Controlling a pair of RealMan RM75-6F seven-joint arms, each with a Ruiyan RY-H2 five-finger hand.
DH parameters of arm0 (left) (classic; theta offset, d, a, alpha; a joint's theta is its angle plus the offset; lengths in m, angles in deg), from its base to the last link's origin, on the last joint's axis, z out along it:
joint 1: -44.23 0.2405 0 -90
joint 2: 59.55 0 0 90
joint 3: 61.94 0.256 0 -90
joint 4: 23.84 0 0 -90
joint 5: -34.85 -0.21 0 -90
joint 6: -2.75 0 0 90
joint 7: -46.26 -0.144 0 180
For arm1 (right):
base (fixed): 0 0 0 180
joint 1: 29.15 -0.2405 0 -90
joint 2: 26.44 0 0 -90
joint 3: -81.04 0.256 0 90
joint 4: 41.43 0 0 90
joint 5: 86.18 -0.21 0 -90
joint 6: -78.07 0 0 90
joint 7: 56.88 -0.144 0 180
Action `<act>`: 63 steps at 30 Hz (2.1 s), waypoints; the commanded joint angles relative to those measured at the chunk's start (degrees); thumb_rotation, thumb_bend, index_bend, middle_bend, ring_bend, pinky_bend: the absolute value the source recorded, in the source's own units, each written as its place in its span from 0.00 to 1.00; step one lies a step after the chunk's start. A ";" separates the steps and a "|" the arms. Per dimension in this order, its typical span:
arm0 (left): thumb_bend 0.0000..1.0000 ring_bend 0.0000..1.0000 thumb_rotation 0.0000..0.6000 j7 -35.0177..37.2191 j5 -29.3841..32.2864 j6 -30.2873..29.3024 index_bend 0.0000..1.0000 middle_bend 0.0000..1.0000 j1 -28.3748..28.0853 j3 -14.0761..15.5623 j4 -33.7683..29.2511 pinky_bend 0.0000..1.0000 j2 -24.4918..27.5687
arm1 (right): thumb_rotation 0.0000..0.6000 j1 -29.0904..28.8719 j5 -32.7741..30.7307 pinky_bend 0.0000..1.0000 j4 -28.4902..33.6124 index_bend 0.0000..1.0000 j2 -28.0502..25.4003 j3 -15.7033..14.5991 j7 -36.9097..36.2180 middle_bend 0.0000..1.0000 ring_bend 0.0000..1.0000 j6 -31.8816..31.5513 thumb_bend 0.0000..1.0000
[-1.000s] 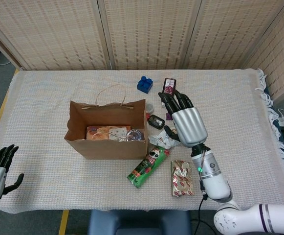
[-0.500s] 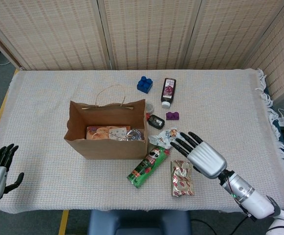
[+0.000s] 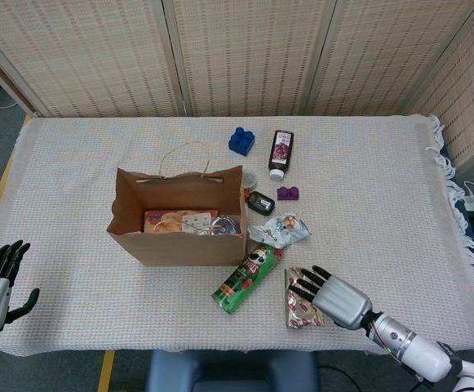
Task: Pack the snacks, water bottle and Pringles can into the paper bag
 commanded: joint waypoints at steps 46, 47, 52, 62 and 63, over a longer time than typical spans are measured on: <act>0.37 0.00 1.00 1.49 -0.54 0.07 0.00 0.00 -0.03 0.24 0.22 0.00 0.33 | 1.00 3.70 -6.63 0.78 0.23 0.60 2.17 6.67 -2.79 0.57 0.62 -13.07 0.49; 0.37 0.00 1.00 1.48 -0.55 0.07 0.00 0.00 -0.03 0.25 0.24 0.00 0.32 | 1.00 4.14 -7.04 0.78 0.48 0.60 1.73 7.85 -3.49 0.57 0.62 -14.97 0.48; 0.37 0.00 1.00 1.20 -0.51 0.09 0.00 0.00 -0.07 0.21 0.17 0.00 0.29 | 1.00 5.78 -10.49 0.77 1.50 0.60 2.46 15.76 -6.73 0.57 0.62 -25.12 0.49; 0.37 0.00 1.00 0.91 -0.32 0.25 0.00 0.00 -0.16 0.12 -0.05 0.00 0.28 | 1.00 -0.67 -20.95 0.76 7.20 0.60 12.82 30.94 2.42 0.57 0.62 -32.76 0.49; 0.37 0.00 1.00 0.96 -0.32 0.25 0.00 0.00 -0.16 0.12 -0.05 0.00 0.28 | 1.00 -1.97 -21.94 0.76 7.40 0.60 14.10 31.98 4.03 0.57 0.62 -32.61 0.49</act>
